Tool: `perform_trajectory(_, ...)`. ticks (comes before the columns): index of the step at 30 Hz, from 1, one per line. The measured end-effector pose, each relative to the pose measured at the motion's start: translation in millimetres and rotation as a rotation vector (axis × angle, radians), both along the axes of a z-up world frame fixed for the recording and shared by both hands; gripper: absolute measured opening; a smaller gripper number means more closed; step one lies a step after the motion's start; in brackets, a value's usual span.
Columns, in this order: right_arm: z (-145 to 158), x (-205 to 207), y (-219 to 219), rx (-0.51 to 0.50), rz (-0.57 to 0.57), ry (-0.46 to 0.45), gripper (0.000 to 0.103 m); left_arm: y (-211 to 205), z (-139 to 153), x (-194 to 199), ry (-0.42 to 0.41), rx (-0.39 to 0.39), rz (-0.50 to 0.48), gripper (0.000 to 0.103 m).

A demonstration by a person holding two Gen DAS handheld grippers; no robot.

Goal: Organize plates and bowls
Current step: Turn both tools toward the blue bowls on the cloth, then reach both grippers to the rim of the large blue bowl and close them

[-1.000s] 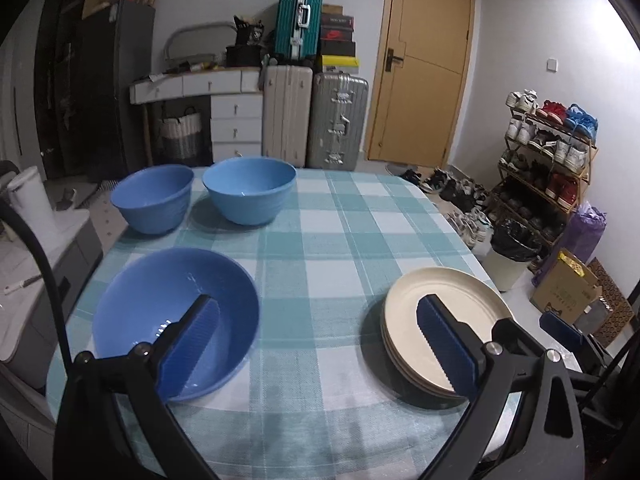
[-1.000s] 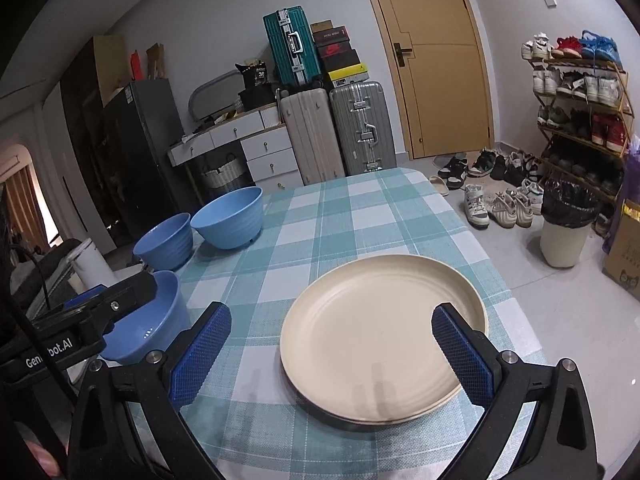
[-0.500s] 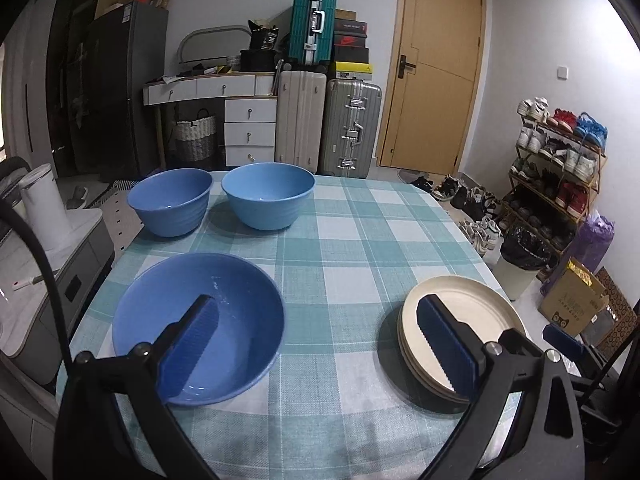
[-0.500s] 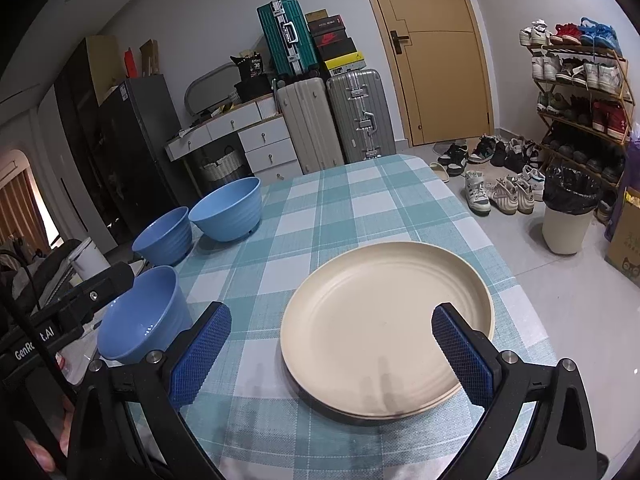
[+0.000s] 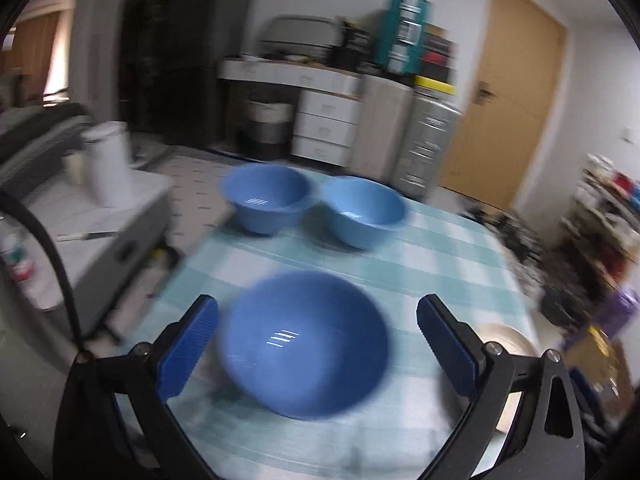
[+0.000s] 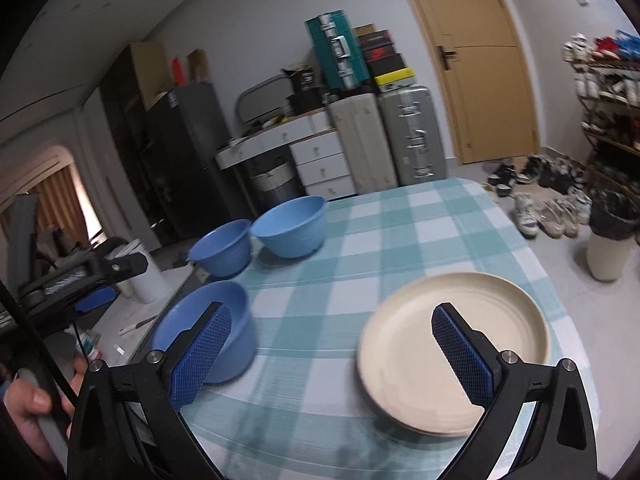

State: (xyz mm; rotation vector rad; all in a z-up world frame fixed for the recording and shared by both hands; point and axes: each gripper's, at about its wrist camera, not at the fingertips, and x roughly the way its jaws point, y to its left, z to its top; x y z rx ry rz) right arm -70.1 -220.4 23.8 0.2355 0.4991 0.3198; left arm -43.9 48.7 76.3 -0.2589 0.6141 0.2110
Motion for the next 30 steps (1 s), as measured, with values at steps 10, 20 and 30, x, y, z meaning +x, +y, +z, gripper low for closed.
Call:
perform_trajectory(10, 58, 23, 62, -0.003, 0.156, -0.035, 0.102, 54, 18, 4, -0.023, -0.007, 0.075, 0.1)
perform_trajectory(20, 75, 69, 113, 0.047, 0.218, 0.076, 0.102, 86, 16, 13, -0.005, -0.012, 0.116, 0.1)
perform_trajectory(30, 88, 141, 169, 0.131, 0.297, 0.231, 0.102, 115, 13, 51, 0.022, 0.016, 0.116, 0.1)
